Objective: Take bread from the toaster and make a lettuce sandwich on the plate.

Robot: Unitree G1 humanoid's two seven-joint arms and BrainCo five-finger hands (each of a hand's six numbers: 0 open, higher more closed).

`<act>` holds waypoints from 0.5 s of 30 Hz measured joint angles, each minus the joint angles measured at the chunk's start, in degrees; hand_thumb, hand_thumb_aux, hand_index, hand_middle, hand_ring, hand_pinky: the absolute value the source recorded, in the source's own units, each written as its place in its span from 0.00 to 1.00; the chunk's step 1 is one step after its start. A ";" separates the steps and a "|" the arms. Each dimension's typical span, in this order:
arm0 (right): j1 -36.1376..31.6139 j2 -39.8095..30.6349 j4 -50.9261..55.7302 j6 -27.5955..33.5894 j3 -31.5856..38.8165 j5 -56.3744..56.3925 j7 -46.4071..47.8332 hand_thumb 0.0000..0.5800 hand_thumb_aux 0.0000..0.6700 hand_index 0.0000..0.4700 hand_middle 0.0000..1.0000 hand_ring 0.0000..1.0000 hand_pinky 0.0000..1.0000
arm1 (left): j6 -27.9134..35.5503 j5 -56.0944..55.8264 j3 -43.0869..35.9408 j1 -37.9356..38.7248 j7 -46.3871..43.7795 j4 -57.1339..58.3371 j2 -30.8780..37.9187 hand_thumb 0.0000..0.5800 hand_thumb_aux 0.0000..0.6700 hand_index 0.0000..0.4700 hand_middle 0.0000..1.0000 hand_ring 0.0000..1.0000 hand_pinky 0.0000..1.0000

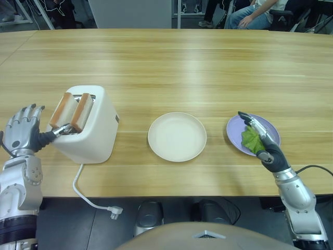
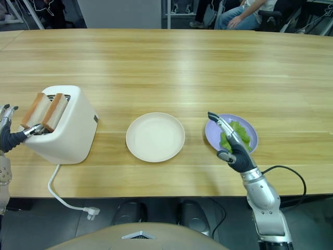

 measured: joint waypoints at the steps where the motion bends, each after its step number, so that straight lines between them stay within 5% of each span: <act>1: -0.23 -0.40 0.17 0.26 -0.50 -0.26 -0.17 0.00 0.00 0.00 0.00 0.00 0.00 | -0.03 -0.15 -0.09 -0.18 0.03 -0.09 0.05 1.00 1.00 0.98 0.00 0.00 0.00; 4: -2.49 -3.13 3.03 2.38 -2.31 -6.36 -1.99 0.00 0.00 0.00 0.00 0.00 0.00 | -1.45 -1.79 -1.00 -0.69 0.58 -1.80 -0.11 1.00 1.00 0.98 0.00 0.00 0.00; 5: -3.11 -4.52 4.17 3.15 -2.75 -9.24 -2.64 0.33 0.18 0.18 0.00 0.00 0.00 | -2.12 -2.21 -1.34 -0.85 0.95 -2.70 -0.31 1.00 1.00 0.98 0.00 0.00 0.00; 6: -3.82 -6.11 5.38 4.04 -2.85 -13.03 -3.63 0.33 0.18 0.18 0.00 0.00 0.00 | -2.79 -2.86 -1.38 -0.89 1.33 -3.33 -0.63 1.00 1.00 0.98 0.00 0.00 0.00; 7: -4.32 -7.83 6.64 4.92 -2.84 -16.33 -4.25 0.21 0.11 0.11 0.00 0.00 0.00 | -3.31 -3.52 -1.42 -0.98 1.50 -3.97 -0.97 1.00 1.00 0.98 0.03 0.03 0.03; 8: -4.76 -10.13 8.52 6.28 -2.65 -21.09 -5.50 0.00 0.00 0.00 0.00 0.00 0.00 | -3.88 -4.14 -1.40 -1.03 2.00 -4.81 -1.34 1.00 1.00 0.98 0.25 0.25 0.25; 10: -5.79 -13.20 11.82 8.42 -1.95 -28.00 -7.72 0.00 0.00 0.00 0.00 0.00 0.00 | -4.58 -5.12 -1.17 -1.48 3.15 -5.57 -1.89 1.00 1.00 0.98 0.30 0.30 0.30; 11: -6.49 -14.31 13.05 9.72 -1.55 -31.43 -9.09 0.00 0.00 0.00 0.00 0.00 0.00 | -4.99 -5.71 -0.94 -1.81 3.80 -5.93 -2.11 1.00 1.00 0.98 0.72 0.72 0.72; 13: -7.56 -15.73 14.46 11.69 -0.60 -36.14 -11.16 0.00 0.00 0.00 0.00 0.00 0.00 | -5.65 -7.06 -0.59 -2.81 4.32 -6.87 -2.49 1.00 1.00 0.98 1.00 1.00 1.00; 15: -9.71 -17.53 15.84 14.10 1.05 -40.86 -12.73 0.00 0.00 0.00 0.00 0.00 0.00 | -6.75 -9.09 -0.09 -4.14 4.87 -7.36 -3.01 1.00 1.00 0.98 1.00 1.00 1.00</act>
